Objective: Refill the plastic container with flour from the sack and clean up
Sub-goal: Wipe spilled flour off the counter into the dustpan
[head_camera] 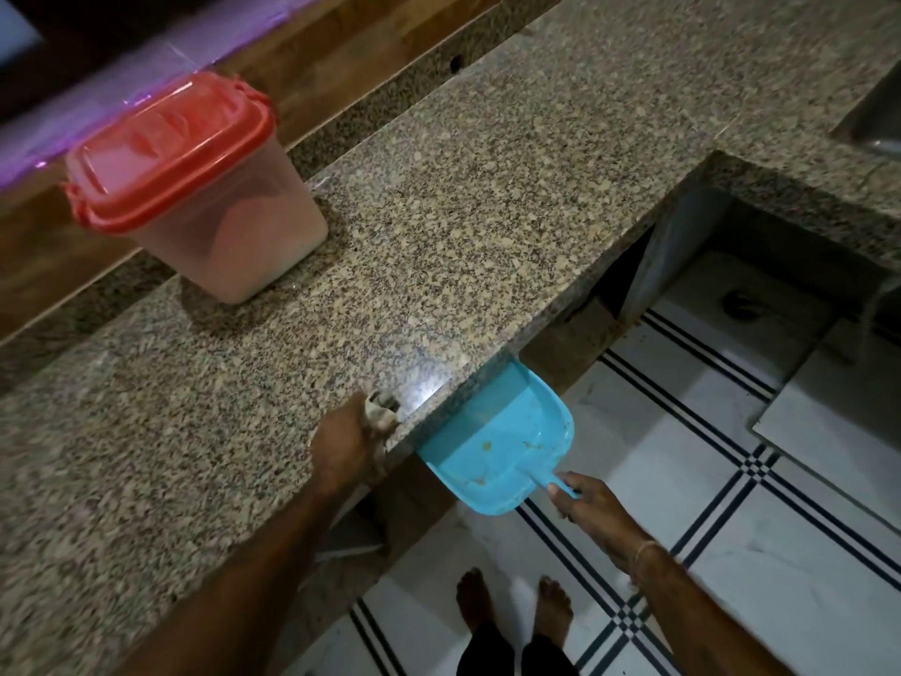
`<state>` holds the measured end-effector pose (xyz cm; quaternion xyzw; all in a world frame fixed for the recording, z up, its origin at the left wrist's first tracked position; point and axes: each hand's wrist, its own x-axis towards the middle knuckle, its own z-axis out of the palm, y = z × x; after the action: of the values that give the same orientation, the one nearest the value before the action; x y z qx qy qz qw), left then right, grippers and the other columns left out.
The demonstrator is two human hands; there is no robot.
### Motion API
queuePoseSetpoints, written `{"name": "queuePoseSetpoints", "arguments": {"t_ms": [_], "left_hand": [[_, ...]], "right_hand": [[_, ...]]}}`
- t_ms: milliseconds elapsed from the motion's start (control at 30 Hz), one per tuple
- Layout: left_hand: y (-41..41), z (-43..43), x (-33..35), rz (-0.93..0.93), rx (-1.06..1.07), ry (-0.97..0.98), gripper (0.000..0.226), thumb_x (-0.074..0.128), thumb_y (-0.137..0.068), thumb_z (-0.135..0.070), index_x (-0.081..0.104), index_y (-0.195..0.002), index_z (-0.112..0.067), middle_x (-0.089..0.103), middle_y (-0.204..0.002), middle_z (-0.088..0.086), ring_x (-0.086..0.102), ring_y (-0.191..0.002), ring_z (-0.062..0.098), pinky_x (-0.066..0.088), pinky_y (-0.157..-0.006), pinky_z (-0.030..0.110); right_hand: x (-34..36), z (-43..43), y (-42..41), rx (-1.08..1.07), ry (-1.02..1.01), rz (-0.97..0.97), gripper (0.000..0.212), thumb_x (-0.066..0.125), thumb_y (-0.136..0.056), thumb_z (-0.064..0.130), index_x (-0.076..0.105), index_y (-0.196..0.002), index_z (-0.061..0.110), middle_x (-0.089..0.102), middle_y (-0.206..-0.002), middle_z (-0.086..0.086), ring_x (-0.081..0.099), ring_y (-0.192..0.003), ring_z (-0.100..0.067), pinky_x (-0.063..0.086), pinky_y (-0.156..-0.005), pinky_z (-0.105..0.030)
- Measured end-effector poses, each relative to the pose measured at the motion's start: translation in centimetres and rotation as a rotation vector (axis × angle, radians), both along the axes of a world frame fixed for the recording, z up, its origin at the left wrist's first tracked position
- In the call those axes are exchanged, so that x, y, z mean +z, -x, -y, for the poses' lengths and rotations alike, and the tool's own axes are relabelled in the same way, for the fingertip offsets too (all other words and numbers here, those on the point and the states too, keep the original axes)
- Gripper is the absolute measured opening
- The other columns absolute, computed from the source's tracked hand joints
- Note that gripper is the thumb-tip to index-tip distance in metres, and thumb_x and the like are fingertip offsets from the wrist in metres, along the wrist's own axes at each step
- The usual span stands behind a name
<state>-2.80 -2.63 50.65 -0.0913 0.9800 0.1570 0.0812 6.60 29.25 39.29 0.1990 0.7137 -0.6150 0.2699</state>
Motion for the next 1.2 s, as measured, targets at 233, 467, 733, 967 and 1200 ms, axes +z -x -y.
{"name": "queuePoseSetpoints", "arguments": {"t_ms": [233,467,733,967,1200], "left_hand": [[4.6,-6.1,-0.3,-0.093,-0.064,-0.171,0.017,0.061,-0.103,-0.026,0.067,-0.117,-0.018,0.067,-0.093,-0.007,0.063,-0.083,0.015,0.04,-0.06,0.02],[9.4,-7.6,-0.7,0.06,-0.302,-0.275,0.049,0.069,-0.094,-0.047,0.067,-0.122,-0.007,0.07,-0.108,0.01,0.065,-0.097,0.025,0.042,-0.073,0.029],[1.1,-10.6,-1.4,-0.057,-0.411,-0.141,0.007,0.066,-0.096,-0.025,0.07,-0.102,-0.024,0.066,-0.093,-0.003,0.067,-0.084,0.018,0.036,-0.059,0.021],[-5.2,-7.1,-4.6,0.038,-0.029,-0.119,0.026,0.066,-0.091,-0.045,0.07,-0.108,-0.026,0.074,-0.104,-0.001,0.07,-0.102,0.023,0.057,-0.078,0.038],[-12.7,-1.2,-5.3,-0.138,0.47,-0.543,0.023,0.072,-0.091,-0.044,0.066,-0.093,-0.022,0.071,-0.089,-0.003,0.068,-0.085,0.022,0.05,-0.068,0.036]], "right_hand": [[-1.3,0.2,-0.9,-0.002,0.023,-0.005,0.017,0.066,-0.101,0.034,0.077,-0.109,0.024,0.063,-0.073,0.016,0.058,-0.075,-0.005,0.05,-0.076,-0.026],[-0.9,-0.7,-2.2,0.02,-0.016,0.025,0.018,0.066,-0.101,0.035,0.078,-0.108,0.025,0.066,-0.079,0.015,0.061,-0.079,-0.005,0.052,-0.079,-0.027],[0.5,0.0,-1.6,0.039,-0.001,-0.003,0.019,0.065,-0.102,0.029,0.076,-0.112,0.018,0.063,-0.079,0.007,0.058,-0.078,-0.008,0.048,-0.077,-0.026],[0.0,0.9,-3.4,0.133,0.002,-0.005,0.021,0.064,-0.103,0.025,0.075,-0.113,0.011,0.062,-0.085,-0.001,0.057,-0.082,-0.013,0.049,-0.078,-0.031],[-0.2,6.5,-4.9,0.36,-0.008,-0.003,0.019,0.065,-0.103,0.02,0.075,-0.108,0.005,0.066,-0.087,-0.003,0.06,-0.084,-0.016,0.051,-0.075,-0.024]]}}
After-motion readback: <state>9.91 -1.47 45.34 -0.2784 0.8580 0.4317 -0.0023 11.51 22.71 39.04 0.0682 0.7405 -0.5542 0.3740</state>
